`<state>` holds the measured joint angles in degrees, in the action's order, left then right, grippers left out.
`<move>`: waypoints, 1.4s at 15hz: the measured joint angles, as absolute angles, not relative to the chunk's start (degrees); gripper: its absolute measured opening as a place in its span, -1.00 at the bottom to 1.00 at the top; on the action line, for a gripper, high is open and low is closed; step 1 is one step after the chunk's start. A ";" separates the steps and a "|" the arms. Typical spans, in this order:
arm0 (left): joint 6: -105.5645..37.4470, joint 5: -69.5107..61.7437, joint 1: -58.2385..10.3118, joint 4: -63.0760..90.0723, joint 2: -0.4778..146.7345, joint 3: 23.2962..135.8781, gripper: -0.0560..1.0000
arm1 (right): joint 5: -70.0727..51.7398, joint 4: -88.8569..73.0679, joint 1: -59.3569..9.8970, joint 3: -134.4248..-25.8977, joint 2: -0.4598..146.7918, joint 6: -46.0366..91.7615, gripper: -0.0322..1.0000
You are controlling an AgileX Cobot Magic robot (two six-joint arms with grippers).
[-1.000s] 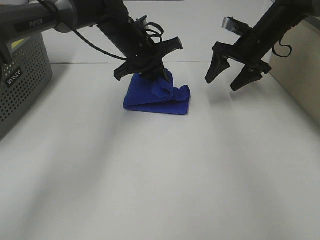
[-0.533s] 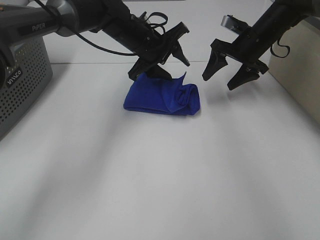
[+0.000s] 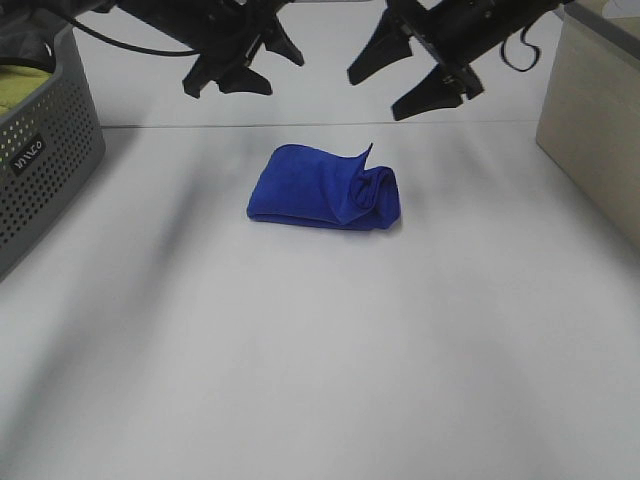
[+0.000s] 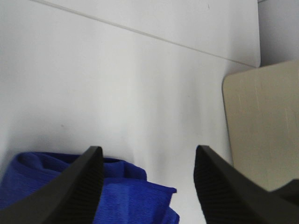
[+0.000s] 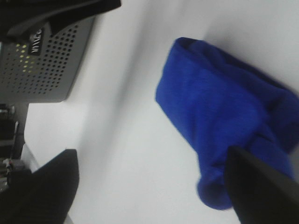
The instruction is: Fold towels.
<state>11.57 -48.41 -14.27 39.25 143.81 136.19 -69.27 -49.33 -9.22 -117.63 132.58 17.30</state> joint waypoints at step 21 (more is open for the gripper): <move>6.59 -58.27 -9.74 35.81 139.00 136.31 0.16 | -69.84 -46.70 -7.51 -117.63 143.35 23.89 0.54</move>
<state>6.59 -58.27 -9.74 35.81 139.00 136.31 -69.84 -46.70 -7.51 -117.63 143.35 23.89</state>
